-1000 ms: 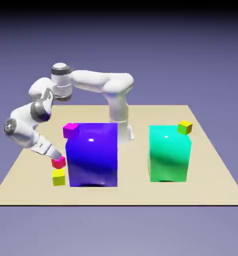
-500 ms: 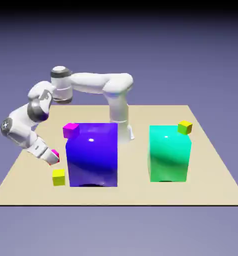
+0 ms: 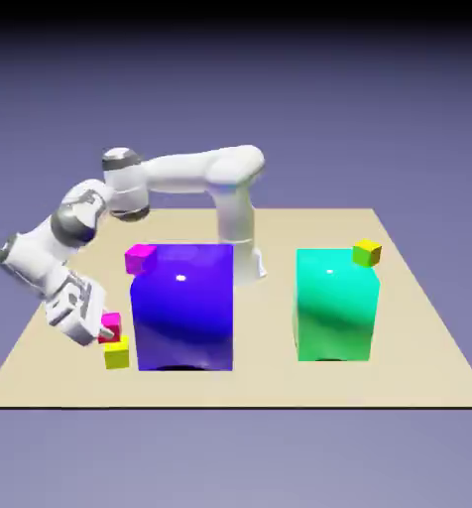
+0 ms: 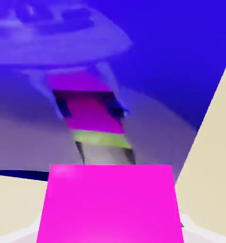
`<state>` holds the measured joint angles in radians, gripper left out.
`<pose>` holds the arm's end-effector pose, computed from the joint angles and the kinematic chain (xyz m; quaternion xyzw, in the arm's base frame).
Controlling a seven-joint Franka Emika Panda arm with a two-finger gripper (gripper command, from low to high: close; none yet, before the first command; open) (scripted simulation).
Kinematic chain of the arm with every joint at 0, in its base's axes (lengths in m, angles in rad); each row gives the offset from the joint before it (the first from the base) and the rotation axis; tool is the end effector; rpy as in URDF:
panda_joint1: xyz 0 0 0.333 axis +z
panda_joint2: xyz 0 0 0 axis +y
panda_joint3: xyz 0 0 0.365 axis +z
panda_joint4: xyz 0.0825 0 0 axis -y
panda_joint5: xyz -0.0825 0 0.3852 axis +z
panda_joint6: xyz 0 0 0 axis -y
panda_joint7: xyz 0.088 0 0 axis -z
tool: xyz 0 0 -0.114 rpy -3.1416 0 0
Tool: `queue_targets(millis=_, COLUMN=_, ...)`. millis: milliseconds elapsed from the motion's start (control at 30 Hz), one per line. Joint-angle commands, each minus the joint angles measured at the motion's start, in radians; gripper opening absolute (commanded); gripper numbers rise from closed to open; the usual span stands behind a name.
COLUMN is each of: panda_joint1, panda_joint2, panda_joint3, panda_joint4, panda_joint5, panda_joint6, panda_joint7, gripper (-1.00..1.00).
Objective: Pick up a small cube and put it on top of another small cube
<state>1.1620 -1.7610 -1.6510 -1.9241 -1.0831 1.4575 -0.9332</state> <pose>0.3917 -0.3839 0.1420 -0.8404 -0.4186 -0.1093 0.3265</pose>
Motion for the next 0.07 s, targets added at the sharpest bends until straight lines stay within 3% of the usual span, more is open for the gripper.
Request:
queue_targets(millis=0, panda_joint1=0.015, panda_joint2=0.022, panda_joint3=0.036, panda_joint4=0.033, panda_joint5=0.031, panda_joint6=-0.032, panda_joint7=-0.003, gripper=1.00)
queue_targets(millis=33, panda_joint1=0.029, panda_joint2=0.043, panda_joint3=0.072, panda_joint4=0.065, panda_joint5=0.061, panda_joint6=-0.063, panda_joint7=-0.007, gripper=1.00)
